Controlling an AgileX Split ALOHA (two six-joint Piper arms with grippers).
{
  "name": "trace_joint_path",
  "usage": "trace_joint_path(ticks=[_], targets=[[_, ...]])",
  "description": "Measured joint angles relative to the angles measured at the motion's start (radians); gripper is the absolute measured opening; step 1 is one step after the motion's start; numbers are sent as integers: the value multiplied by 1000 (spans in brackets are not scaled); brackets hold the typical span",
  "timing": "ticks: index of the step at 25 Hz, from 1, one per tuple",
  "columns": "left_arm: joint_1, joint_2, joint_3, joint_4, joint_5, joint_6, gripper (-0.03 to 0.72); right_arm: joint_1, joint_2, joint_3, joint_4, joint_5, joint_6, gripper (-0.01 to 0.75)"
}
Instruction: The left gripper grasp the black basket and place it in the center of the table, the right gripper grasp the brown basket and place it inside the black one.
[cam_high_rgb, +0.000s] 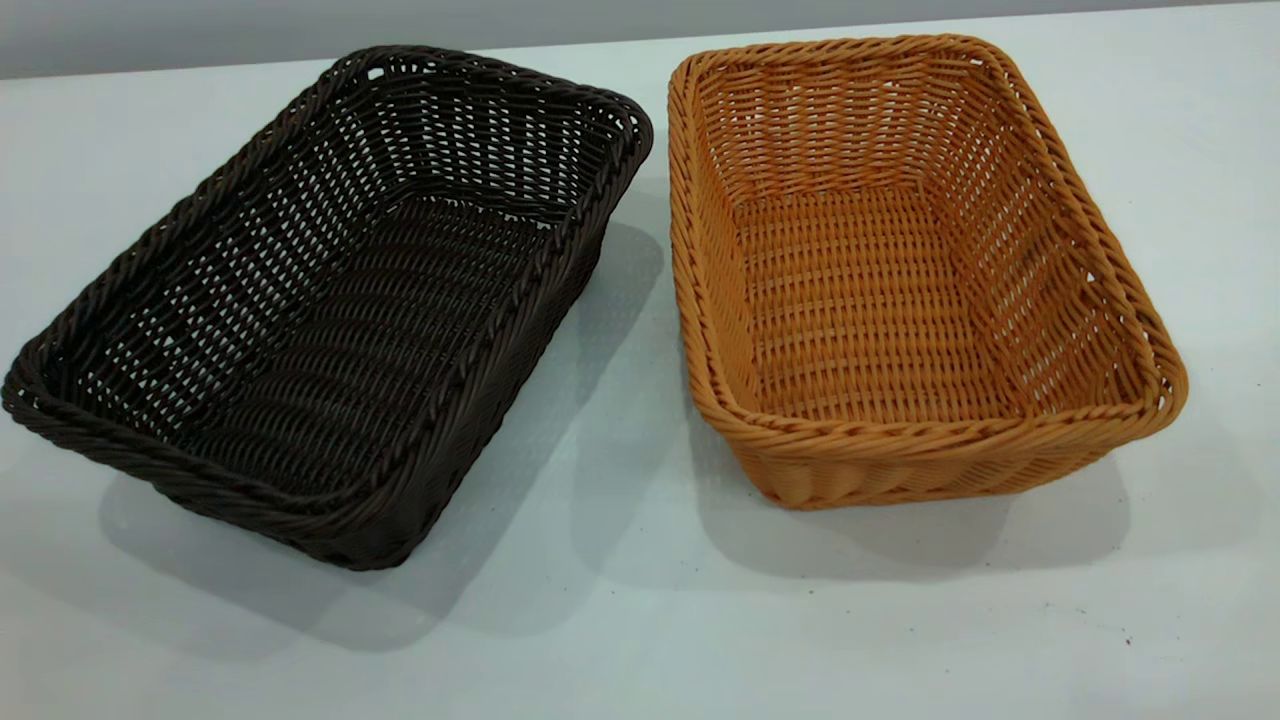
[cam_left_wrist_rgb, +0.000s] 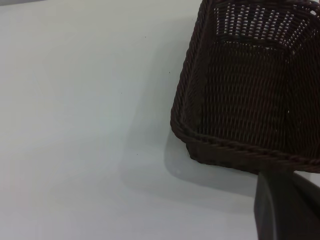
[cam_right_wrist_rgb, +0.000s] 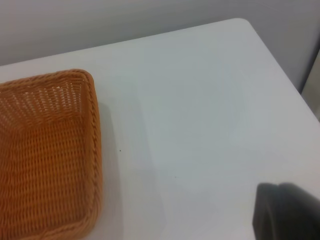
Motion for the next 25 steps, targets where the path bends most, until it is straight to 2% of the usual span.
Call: trace_joint_path(ticks=[18,25], targets=[[-1,0,0,-12,-1,0,-1,0,0,0,0,0,0,0],[-1,0,0,-133,-2,0,-1,0,0,0,21,0,8,0]])
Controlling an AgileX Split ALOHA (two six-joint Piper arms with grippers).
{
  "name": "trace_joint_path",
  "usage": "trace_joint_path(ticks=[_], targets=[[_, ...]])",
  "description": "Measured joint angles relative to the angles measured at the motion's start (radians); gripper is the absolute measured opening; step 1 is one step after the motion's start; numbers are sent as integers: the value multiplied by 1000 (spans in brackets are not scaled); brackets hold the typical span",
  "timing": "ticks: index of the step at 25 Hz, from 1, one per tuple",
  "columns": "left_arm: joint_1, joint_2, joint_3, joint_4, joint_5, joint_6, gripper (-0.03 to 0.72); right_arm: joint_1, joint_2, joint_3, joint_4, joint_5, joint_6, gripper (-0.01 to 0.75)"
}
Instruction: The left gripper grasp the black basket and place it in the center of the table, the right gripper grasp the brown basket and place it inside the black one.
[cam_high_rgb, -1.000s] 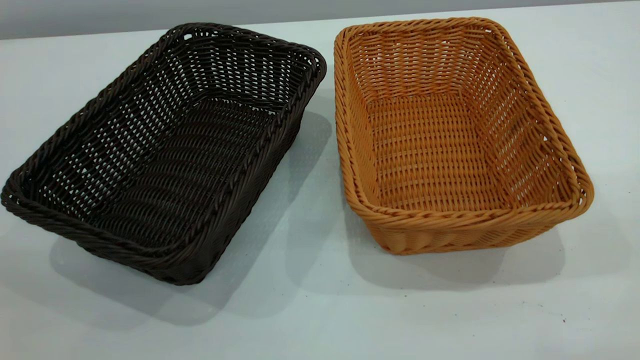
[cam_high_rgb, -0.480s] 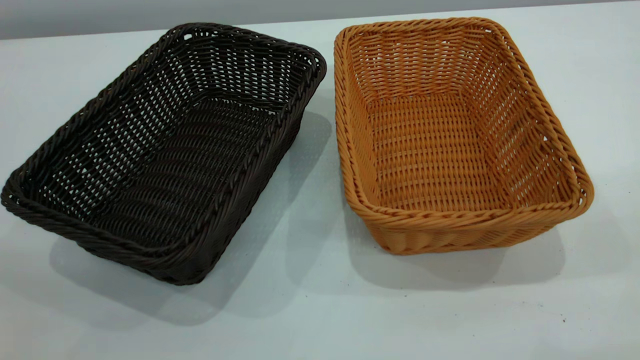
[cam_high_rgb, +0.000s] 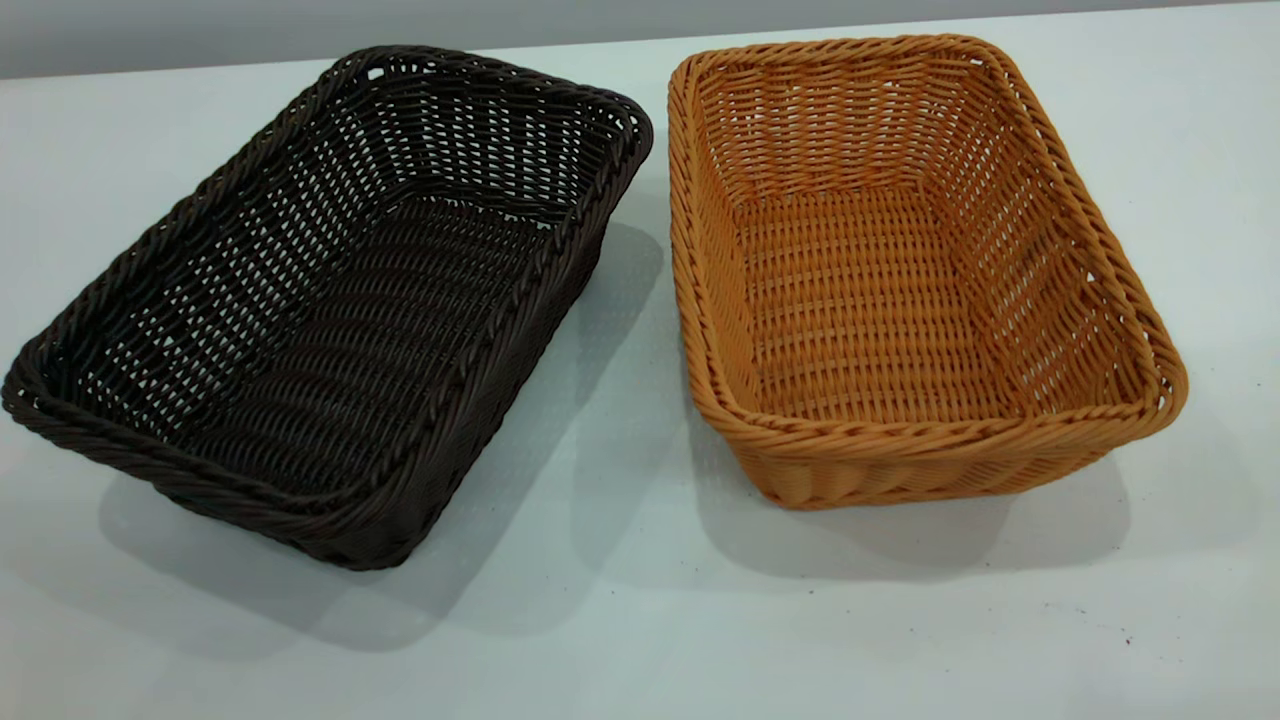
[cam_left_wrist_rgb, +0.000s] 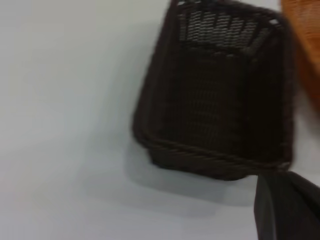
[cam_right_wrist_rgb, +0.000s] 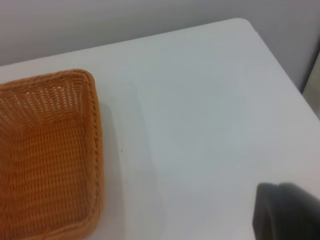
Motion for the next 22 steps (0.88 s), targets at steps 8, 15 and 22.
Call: trace_joint_path(ticks=[8,15,22], targets=[[0,0,-2,-26,-16,2,-1,0,0,0,18,-8,39,0],[0,8,-30,-135,-10,145,104,0,13,-14,151,-7,-58,86],[0,153,-124,-126,-21,208,417,0,142,-21,404,-9,-263,388]])
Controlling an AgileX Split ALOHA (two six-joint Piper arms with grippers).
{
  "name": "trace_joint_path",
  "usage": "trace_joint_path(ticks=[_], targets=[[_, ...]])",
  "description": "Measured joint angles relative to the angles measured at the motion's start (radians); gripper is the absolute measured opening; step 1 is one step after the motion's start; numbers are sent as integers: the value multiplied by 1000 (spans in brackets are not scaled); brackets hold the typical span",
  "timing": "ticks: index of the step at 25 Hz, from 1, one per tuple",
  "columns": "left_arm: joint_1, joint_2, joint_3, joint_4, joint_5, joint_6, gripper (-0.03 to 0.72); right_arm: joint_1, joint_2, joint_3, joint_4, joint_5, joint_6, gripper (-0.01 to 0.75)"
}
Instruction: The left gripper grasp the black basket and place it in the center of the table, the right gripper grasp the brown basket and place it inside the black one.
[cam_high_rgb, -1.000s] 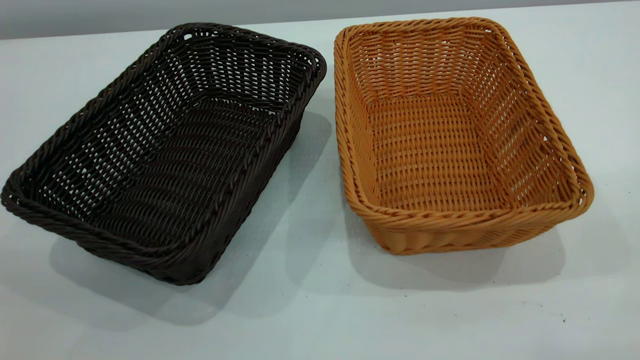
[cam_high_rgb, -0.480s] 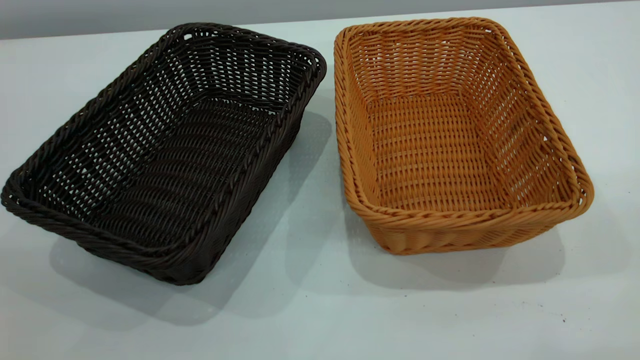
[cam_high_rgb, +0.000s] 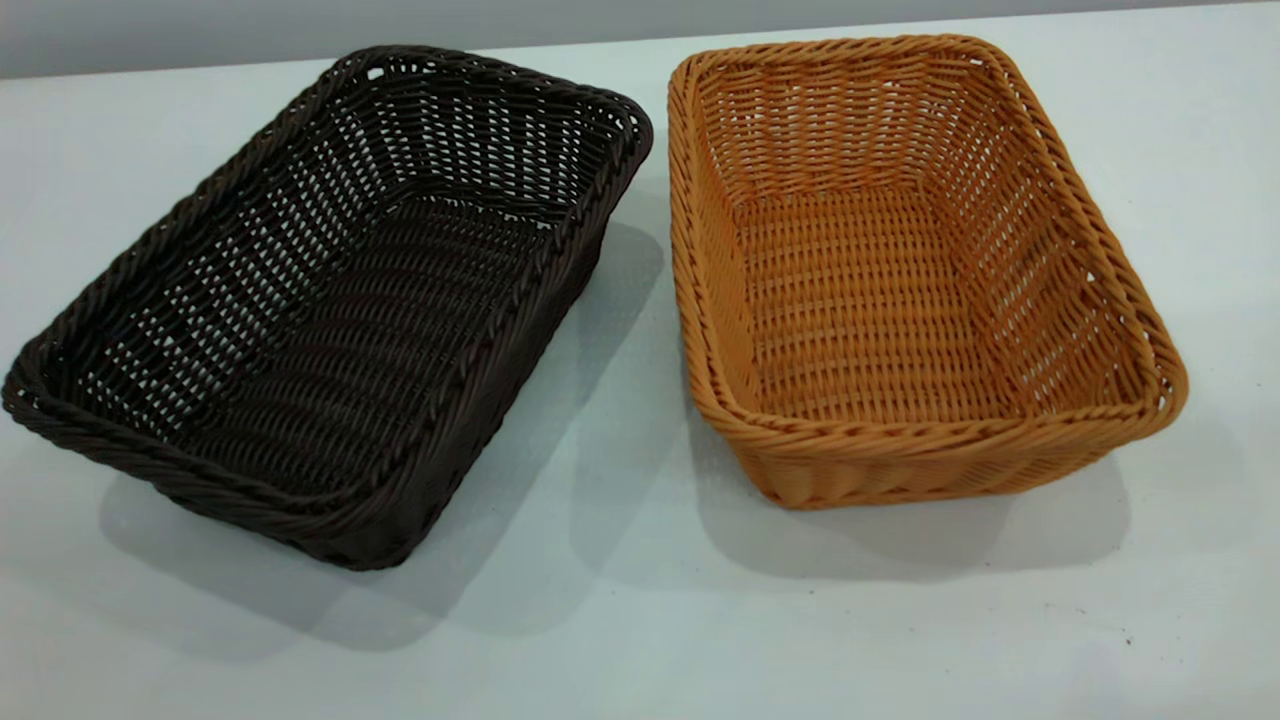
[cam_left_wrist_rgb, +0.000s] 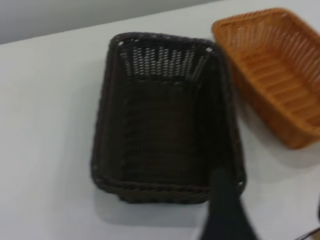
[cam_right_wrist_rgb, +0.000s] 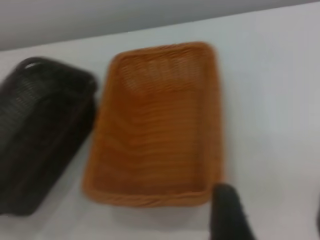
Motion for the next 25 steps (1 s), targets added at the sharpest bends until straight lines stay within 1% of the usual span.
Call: trace_joint_path(ticks=[2,3,6,10,13,15,17,20,25], targets=[[0,65,-29,19,-30,29,457,0,50,-18,81,-8,-47,456],[0,94,-43,29,-52,33,466,0,76,-28,121,-14,-56,476],[0,203,-80,24,-141,33,474,0,160,-56,240,-60,-40,503],[0,349,-120,22,-270,61,477,0,284,-53,433,-120,99,507],[0,451,-138,23,-367,94,477,0,378,-25,569,-117,239,507],[0,512,-140,23,-414,116,477,0,435,-5,650,-117,322,507],[0,573,-140,23,-438,153,477,0,494,4,714,-117,405,507],[0,638,-140,22,-445,177,477,1,565,4,751,-114,503,507],[0,662,-140,22,-470,175,477,1,657,4,710,-113,608,507]])
